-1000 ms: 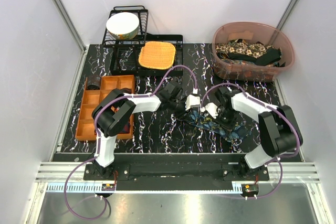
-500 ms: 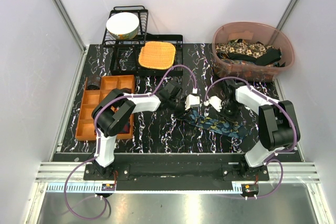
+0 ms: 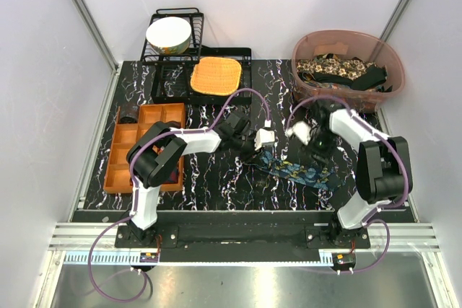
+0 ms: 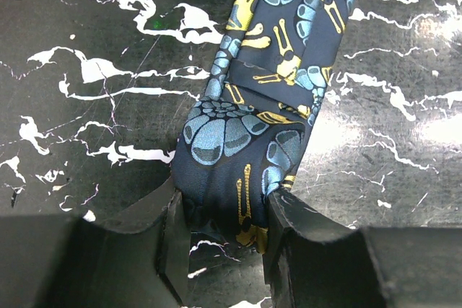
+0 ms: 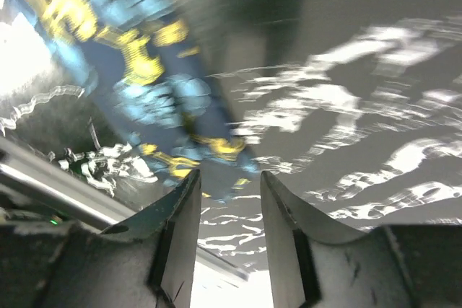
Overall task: Roll the ties
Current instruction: Roll the tie at the center of the board.
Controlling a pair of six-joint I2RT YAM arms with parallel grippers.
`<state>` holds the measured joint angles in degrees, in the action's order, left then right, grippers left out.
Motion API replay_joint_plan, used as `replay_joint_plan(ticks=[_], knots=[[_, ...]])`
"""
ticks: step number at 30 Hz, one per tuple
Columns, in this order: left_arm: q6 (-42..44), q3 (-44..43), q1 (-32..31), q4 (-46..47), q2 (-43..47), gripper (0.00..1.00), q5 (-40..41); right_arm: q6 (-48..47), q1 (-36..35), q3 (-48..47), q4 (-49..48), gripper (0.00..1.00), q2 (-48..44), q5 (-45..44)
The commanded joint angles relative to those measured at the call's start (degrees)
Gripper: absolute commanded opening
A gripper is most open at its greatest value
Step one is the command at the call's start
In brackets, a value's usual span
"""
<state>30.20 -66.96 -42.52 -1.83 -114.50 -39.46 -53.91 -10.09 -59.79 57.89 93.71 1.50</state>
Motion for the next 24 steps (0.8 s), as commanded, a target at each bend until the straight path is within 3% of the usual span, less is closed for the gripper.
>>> replay_joint_plan(ticks=[1,5,11,16,22,24], knots=[[-4.5,3.5,0.9,-4.6,-3.5,0.0,10.3,10.3,5.3,-11.5,3.7,0.44,4.4,9.1],[-8.6,6.7,1.0,-2.6,-2.0,0.0,15.0,19.5,7.3,-21.2,6.6,0.45,9.0,19.3],[-10.9,9.2,1.0,-2.6,1.7,0.0,19.8,28.2,7.2,-26.2,9.3,0.45,15.3,35.1],[-9.0,9.6,0.1,-3.5,3.7,0.0,18.5,30.1,7.0,-25.0,9.0,0.45,17.6,43.7],[-6.0,8.2,-2.5,-4.2,2.9,0.0,20.6,42.7,6.1,-17.8,-0.7,0.45,16.9,56.7],[-5.6,7.8,-3.0,-4.2,2.4,0.0,21.4,45.9,4.7,-15.7,-3.0,0.45,17.5,57.3]])
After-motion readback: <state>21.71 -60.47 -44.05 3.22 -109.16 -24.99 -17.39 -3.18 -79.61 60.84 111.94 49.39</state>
